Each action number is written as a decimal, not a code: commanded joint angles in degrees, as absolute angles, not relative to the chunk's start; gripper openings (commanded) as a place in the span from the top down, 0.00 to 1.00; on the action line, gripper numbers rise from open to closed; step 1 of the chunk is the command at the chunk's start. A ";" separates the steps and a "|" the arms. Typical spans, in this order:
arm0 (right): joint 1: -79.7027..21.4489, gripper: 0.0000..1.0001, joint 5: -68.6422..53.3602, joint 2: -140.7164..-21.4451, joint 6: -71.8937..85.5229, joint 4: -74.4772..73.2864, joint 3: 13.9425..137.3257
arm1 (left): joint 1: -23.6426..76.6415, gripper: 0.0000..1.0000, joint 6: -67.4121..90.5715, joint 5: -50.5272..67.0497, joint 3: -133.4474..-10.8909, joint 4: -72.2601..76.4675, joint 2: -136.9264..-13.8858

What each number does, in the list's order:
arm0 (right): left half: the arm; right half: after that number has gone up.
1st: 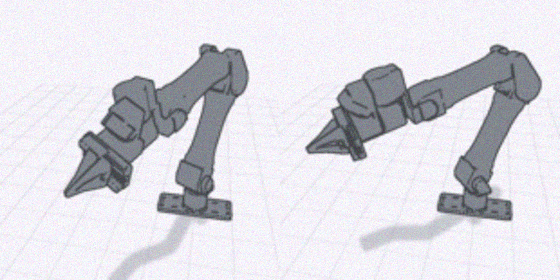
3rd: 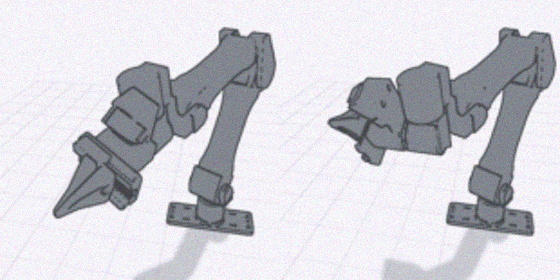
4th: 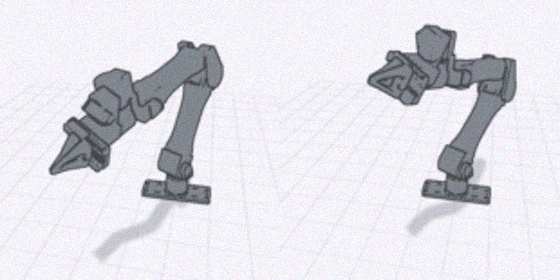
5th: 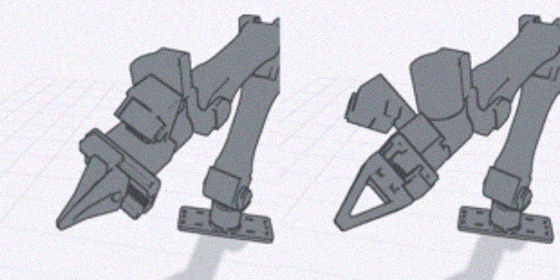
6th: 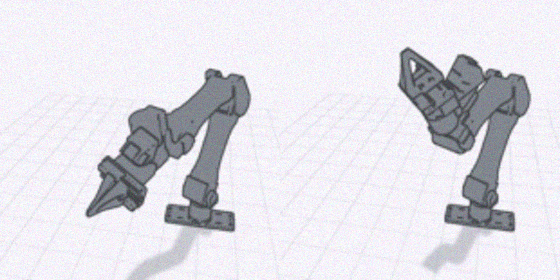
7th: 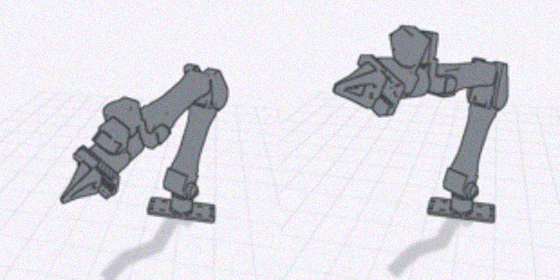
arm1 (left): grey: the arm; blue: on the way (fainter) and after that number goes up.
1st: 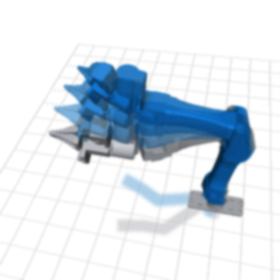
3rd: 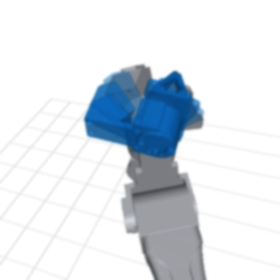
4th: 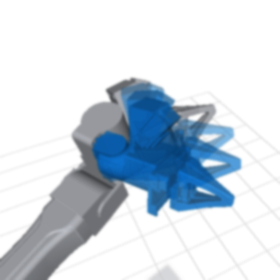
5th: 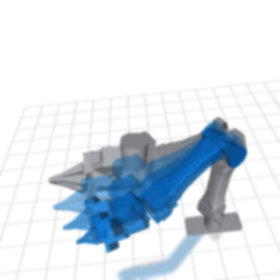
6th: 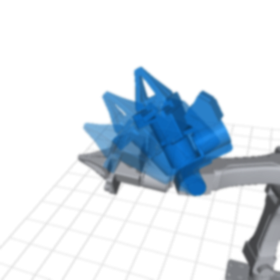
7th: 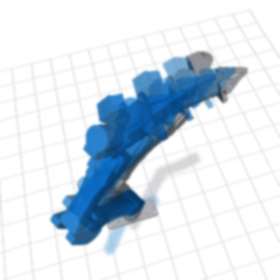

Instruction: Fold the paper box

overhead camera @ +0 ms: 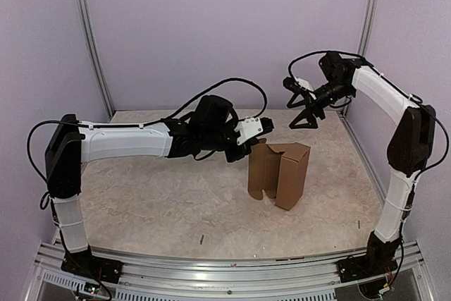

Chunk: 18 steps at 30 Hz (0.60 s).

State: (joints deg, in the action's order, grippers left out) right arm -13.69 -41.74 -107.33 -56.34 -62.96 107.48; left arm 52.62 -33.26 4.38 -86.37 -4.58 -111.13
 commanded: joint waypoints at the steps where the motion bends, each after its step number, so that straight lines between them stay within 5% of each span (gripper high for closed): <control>1: -14.81 0.00 -43.30 -112.32 -64.49 -81.91 115.32 | 54.45 1.00 -41.19 0.23 -85.61 1.81 -108.56; 13: -13.24 0.00 -40.39 -104.93 -66.98 -81.83 110.42 | 55.19 1.00 -42.50 -1.71 -85.17 2.65 -110.38; 18: -13.24 0.00 -30.93 -96.53 -77.53 -80.03 98.82 | 55.41 1.00 -42.96 -2.02 -85.21 3.62 -110.64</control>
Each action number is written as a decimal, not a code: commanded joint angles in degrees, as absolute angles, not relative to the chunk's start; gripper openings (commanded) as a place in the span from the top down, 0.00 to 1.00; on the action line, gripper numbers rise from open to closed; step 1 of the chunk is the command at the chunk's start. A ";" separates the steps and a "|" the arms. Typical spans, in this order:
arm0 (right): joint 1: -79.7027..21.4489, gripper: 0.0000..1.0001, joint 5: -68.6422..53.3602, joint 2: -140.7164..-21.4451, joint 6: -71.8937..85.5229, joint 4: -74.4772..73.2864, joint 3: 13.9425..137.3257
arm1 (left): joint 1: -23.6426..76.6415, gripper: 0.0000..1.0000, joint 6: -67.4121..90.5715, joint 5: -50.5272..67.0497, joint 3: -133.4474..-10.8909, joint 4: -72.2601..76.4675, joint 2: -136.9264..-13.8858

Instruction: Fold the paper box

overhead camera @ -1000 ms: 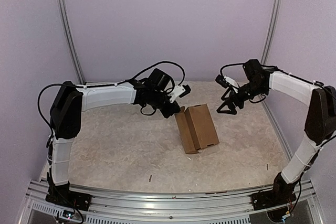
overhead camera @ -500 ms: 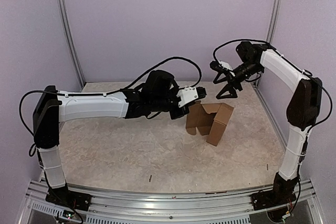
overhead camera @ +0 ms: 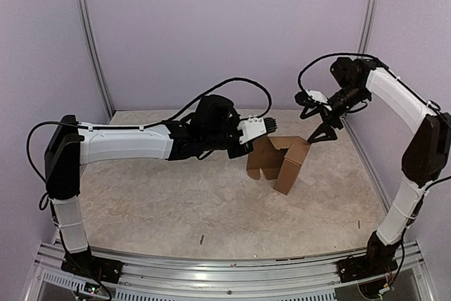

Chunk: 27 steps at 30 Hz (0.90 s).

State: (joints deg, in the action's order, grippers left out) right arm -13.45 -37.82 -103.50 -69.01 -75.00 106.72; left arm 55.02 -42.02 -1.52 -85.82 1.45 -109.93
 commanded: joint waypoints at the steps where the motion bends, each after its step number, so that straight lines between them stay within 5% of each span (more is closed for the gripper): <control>1: -13.43 0.00 -29.68 -94.65 -78.87 -78.68 95.84 | 55.52 1.00 -42.98 -1.97 -85.28 3.87 -110.72; 8: -14.70 0.00 -27.02 -88.35 -79.25 -67.16 82.86 | 56.21 1.00 -43.40 -1.85 -86.20 4.70 -112.68; 18: -16.82 0.00 -28.30 -91.60 -66.75 -52.23 81.32 | 56.90 1.00 -42.89 -0.35 -87.21 5.05 -113.90; 27: -18.10 0.00 -32.94 -94.93 -70.23 -55.95 83.83 | 58.02 1.00 -43.52 3.21 -87.90 5.75 -114.54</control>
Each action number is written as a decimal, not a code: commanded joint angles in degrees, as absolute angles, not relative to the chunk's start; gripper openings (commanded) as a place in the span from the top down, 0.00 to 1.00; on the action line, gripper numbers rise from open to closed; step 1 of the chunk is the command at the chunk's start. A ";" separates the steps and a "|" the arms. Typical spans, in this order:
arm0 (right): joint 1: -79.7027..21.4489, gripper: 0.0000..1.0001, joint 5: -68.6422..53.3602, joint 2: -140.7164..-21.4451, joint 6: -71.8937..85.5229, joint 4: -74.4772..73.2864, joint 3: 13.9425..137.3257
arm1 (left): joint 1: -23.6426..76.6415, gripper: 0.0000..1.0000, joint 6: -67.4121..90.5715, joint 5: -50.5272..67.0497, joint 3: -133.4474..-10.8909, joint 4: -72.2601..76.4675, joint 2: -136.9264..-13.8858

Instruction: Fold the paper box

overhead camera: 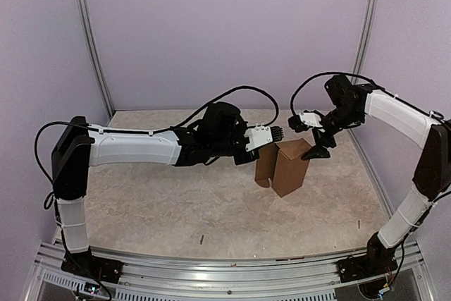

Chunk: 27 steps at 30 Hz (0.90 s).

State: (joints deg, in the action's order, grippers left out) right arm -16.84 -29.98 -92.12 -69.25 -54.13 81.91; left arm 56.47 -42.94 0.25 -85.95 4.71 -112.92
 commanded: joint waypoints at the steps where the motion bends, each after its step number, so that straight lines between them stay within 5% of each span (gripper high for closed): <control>1: -18.14 0.00 -33.95 -95.97 -70.53 -57.26 84.79 | 58.23 1.00 -43.71 3.17 -87.92 6.09 -114.73; 5: -18.13 0.05 -37.33 -100.60 -71.27 -62.03 88.74 | 58.84 1.00 -44.15 2.97 -87.02 8.36 -114.46; 13: -18.15 0.35 -38.75 -107.82 -72.33 -72.13 96.72 | 59.06 1.00 -44.80 -0.61 -86.05 11.17 -114.28; 18: -18.03 0.45 -39.70 -106.08 -71.35 -71.71 94.66 | 58.22 0.94 -42.46 -2.77 -84.71 13.69 -113.19; 27: -14.10 0.52 -50.34 -104.55 -68.57 -72.31 91.88 | 58.04 0.59 -31.07 -13.90 -77.10 20.11 -107.27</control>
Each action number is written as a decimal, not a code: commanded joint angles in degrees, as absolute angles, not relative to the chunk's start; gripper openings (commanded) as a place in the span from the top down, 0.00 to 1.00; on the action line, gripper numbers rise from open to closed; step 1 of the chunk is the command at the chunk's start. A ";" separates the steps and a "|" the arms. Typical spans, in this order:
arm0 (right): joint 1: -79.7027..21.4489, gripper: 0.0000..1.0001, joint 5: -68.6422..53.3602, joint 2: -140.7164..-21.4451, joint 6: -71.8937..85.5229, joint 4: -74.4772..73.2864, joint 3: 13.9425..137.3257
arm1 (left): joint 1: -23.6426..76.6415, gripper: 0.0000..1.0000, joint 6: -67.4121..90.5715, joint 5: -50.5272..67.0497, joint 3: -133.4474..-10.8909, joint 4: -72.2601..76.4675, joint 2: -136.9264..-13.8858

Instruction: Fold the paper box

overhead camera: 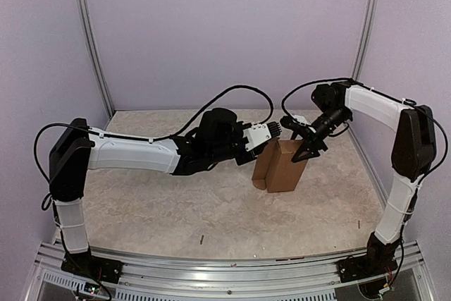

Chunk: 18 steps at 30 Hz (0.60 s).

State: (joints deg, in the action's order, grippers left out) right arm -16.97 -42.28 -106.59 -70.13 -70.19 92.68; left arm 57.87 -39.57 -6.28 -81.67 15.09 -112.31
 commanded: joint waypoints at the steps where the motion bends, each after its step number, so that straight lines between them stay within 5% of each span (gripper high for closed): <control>1: -12.95 0.52 -52.62 -104.46 -68.79 -73.12 92.14 | 58.09 0.56 -27.56 -14.62 -74.51 21.18 -104.62; 9: -2.94 0.53 -73.70 -102.01 -72.18 -80.64 95.19 | 59.24 0.38 4.87 -11.71 -50.28 39.30 -88.79; 18: -0.61 0.51 -91.07 -100.10 -70.07 -81.81 93.90 | 60.88 0.29 4.43 -4.18 -40.32 79.86 -100.81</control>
